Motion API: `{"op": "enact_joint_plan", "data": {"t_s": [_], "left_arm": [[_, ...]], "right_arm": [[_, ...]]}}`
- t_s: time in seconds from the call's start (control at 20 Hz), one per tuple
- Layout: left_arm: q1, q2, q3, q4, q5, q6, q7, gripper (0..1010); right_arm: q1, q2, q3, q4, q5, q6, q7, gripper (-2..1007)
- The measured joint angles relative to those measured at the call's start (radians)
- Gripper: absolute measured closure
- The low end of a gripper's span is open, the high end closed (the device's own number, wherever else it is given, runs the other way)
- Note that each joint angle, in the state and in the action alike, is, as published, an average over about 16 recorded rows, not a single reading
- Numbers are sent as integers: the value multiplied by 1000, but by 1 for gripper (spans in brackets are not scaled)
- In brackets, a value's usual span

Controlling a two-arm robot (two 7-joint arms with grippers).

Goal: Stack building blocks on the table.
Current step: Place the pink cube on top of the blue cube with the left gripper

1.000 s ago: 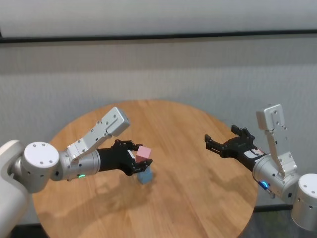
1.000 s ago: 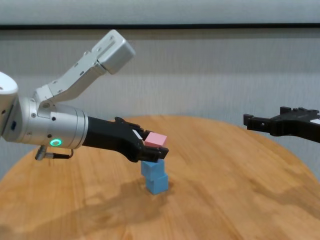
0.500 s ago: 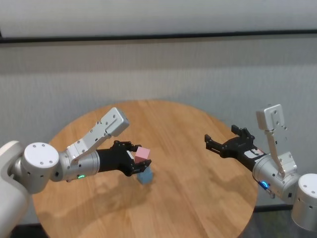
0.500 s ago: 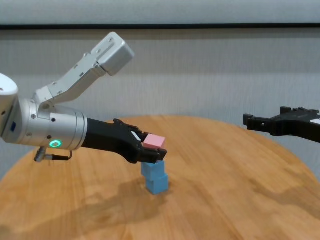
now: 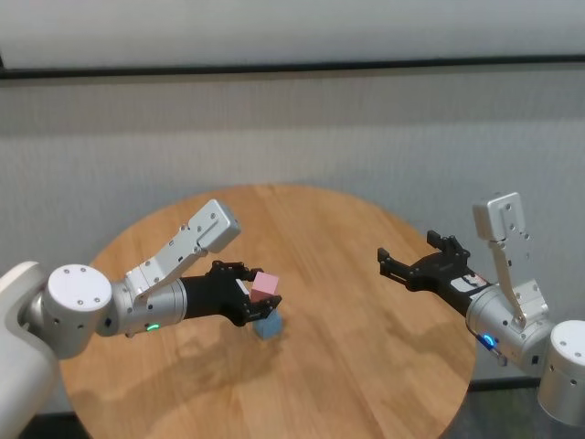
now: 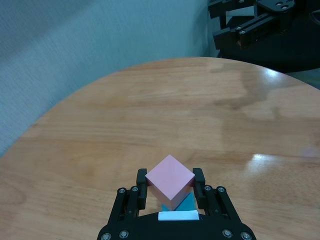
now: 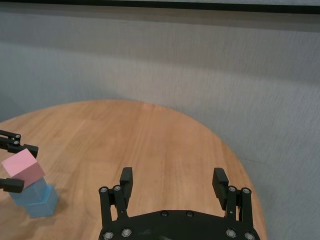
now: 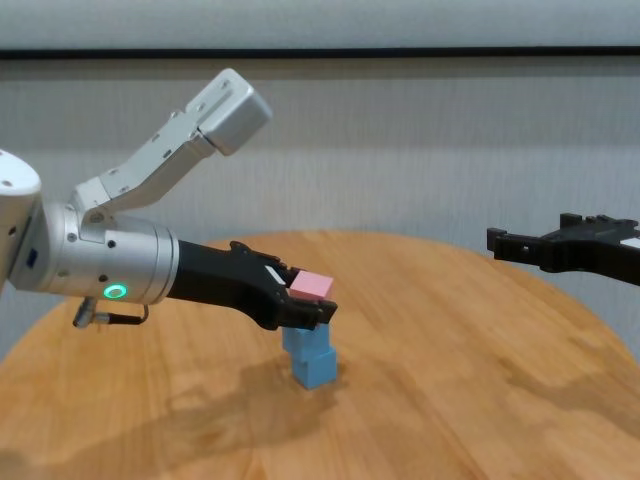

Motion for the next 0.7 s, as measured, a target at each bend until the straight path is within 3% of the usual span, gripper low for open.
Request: {"op": "enact_joint_plan", "data": {"t_s": [0.4,0.7], "left_arm": [[1,-3,-1,6,0,-4,3,423],[3,-4,-3,9,-1,-10,5,323]], "right_arm": [[0,0,0,0,0,0,0,1],[0,0,0,0,0,0,0,1]]}}
